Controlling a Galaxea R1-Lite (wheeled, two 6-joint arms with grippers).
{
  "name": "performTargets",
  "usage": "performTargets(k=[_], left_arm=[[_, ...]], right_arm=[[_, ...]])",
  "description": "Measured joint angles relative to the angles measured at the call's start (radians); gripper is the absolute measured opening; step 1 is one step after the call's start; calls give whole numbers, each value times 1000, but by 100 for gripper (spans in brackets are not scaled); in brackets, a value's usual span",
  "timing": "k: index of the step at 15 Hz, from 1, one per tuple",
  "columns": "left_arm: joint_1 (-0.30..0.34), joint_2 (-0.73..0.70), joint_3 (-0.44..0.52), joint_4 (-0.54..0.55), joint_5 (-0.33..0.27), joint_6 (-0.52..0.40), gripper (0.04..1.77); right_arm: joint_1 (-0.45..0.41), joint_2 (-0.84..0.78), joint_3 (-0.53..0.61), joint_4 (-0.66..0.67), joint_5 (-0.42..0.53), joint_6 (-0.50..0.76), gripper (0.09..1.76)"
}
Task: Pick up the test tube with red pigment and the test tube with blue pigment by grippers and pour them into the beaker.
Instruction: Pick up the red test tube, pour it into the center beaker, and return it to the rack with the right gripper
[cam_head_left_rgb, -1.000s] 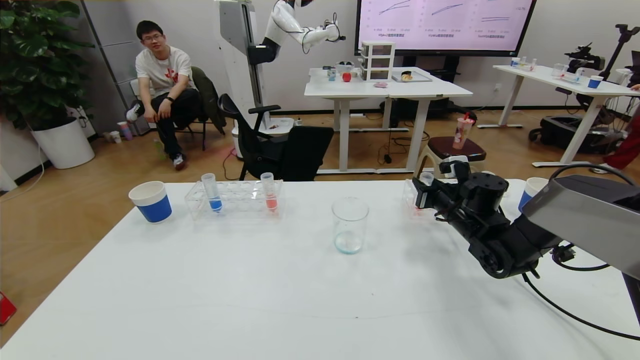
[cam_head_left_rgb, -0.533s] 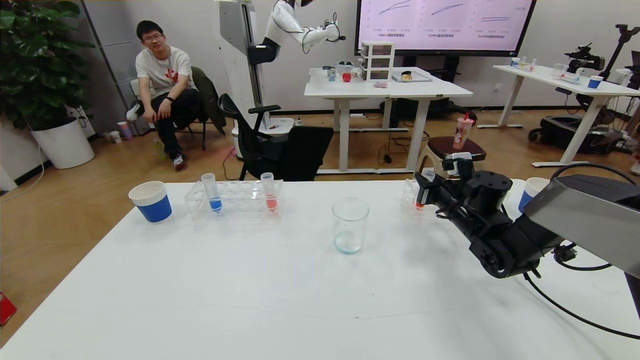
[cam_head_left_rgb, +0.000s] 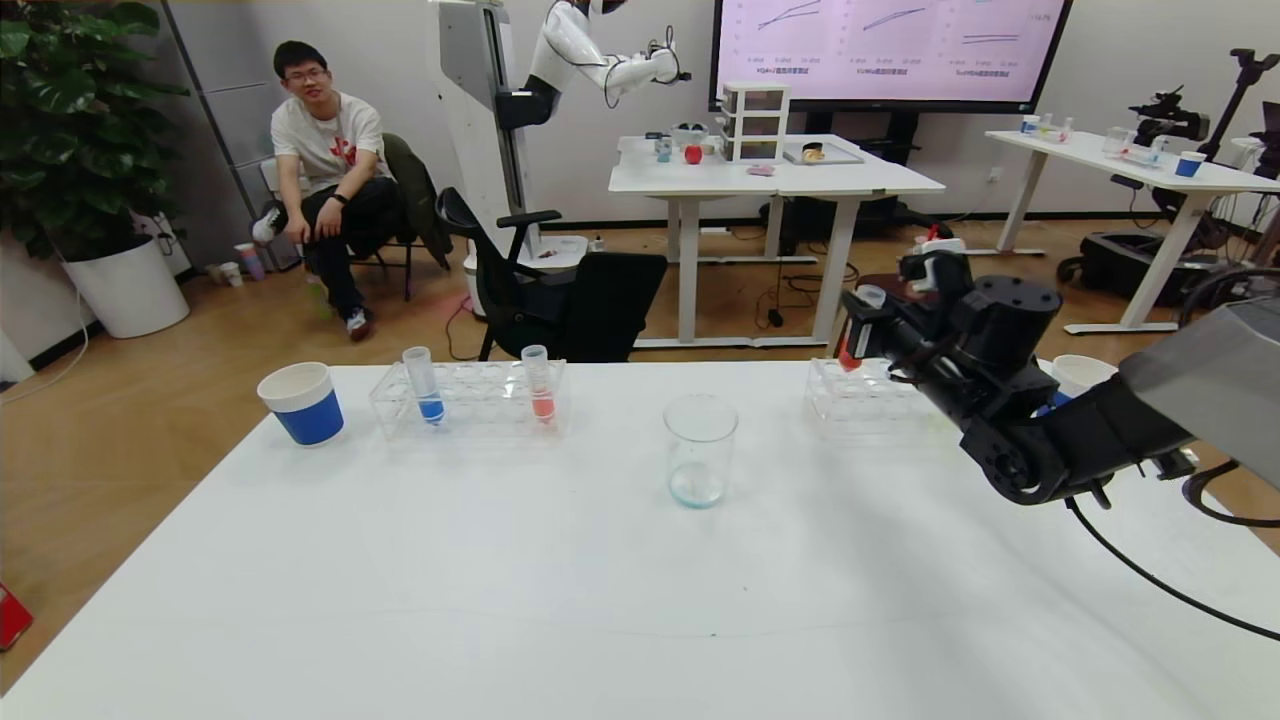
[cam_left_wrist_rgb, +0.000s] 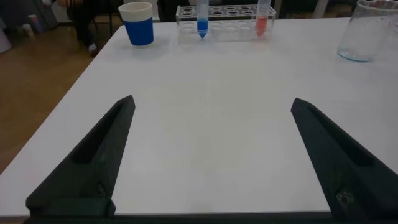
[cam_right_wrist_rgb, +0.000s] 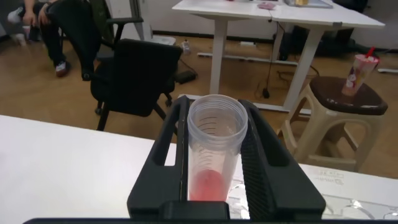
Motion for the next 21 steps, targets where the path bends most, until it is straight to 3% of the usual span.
performTargets(k=[3,7,9,15,21], left_arm=[[1,0,0,0,0,-1,175],[1,0,0,0,0,-1,175],[1,0,0,0,0,-1,175],[1,0,0,0,0,-1,175],[1,0,0,0,1,0,175]], right_arm=[[31,-47,-80,102,29,-48,51],[79,-70,-80,107,193,-58,51],[104,-71,-76,101,273,-144,51],[153,6,-60,-108,557,-518,51],[171,99,-54,-265,706,-686,51]])
